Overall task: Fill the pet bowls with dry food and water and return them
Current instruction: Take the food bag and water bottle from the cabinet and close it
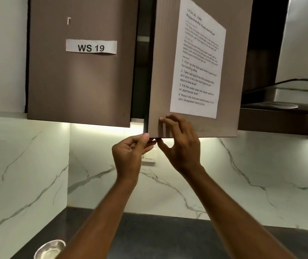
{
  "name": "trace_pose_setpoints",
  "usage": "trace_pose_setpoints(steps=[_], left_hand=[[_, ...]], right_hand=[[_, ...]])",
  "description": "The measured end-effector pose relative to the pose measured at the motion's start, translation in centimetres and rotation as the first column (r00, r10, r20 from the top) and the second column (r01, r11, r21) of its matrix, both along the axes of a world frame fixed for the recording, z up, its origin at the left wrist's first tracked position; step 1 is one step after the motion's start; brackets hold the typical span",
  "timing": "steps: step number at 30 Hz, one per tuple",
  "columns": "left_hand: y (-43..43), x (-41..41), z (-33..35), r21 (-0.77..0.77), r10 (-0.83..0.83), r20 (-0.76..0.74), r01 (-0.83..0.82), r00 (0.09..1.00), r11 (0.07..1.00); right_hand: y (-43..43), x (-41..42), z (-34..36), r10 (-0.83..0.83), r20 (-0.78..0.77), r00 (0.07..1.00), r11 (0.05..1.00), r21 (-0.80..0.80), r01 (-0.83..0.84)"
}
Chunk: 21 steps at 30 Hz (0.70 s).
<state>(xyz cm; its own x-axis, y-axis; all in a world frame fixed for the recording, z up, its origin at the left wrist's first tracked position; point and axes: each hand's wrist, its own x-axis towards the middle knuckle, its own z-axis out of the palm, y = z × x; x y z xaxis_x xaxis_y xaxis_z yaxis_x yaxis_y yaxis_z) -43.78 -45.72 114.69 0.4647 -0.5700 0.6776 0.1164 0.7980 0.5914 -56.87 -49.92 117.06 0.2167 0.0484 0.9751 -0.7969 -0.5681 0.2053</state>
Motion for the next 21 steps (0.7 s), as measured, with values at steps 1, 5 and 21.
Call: trace_pose_setpoints(steps=[1, 5, 21], left_hand=[[1.2, -0.8, -0.1, -0.037, 0.031, 0.041, -0.030, 0.999, 0.999], [5.0, -4.6, -0.3, -0.255, 0.197, 0.240, -0.134, 0.951, 0.958], [10.3, -24.3, 3.1, -0.532, 0.357, 0.597, 0.021, 0.719, 0.846]], right_hand=[[1.1, -0.8, -0.3, 0.031, 0.031, 0.999, 1.000, -0.003, -0.031], [6.0, -4.7, -1.2, 0.149, 0.145, 0.978, 0.989, -0.035, -0.146], [15.7, -20.3, -1.8, 0.170, 0.631, 0.757, 0.983, -0.053, -0.176]])
